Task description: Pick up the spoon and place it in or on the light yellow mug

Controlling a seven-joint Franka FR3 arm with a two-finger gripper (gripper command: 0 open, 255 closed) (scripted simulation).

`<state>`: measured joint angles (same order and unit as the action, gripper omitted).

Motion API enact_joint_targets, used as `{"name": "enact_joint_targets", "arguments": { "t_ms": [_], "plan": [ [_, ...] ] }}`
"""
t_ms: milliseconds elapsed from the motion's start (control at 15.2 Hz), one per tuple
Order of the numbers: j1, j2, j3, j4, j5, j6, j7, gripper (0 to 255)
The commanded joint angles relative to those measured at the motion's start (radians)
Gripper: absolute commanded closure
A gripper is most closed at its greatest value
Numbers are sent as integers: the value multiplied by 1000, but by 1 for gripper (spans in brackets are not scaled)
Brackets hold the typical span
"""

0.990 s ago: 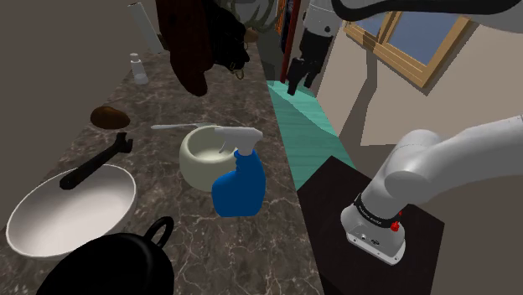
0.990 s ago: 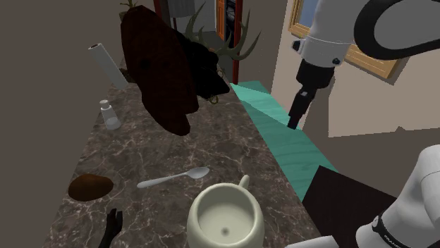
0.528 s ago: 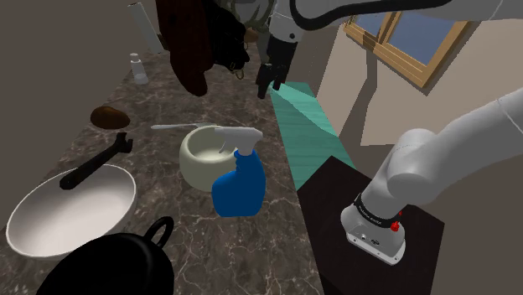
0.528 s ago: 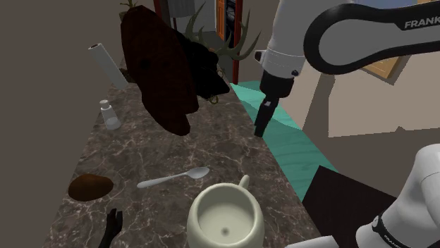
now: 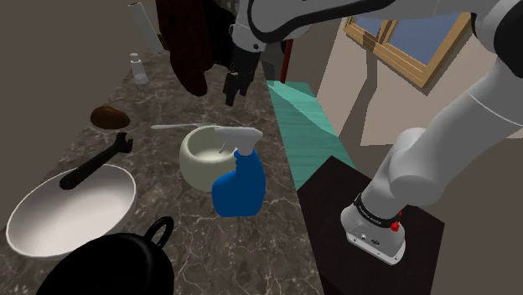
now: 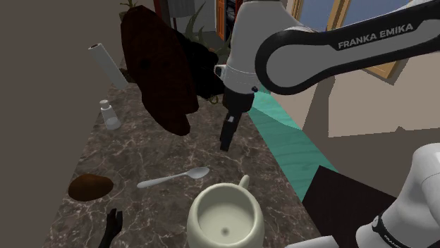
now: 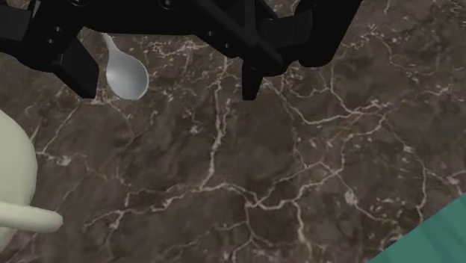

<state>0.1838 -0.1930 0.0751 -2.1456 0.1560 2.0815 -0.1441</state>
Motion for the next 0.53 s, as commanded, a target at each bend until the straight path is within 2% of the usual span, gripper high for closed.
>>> {"name": "enact_joint_targets", "arguments": {
  "t_ms": [0, 462],
  "plan": [
    [14, 66, 10, 48, 7, 28, -26, 0],
    [63, 281, 57, 241, 11, 82, -93, 0]
  ]
}}
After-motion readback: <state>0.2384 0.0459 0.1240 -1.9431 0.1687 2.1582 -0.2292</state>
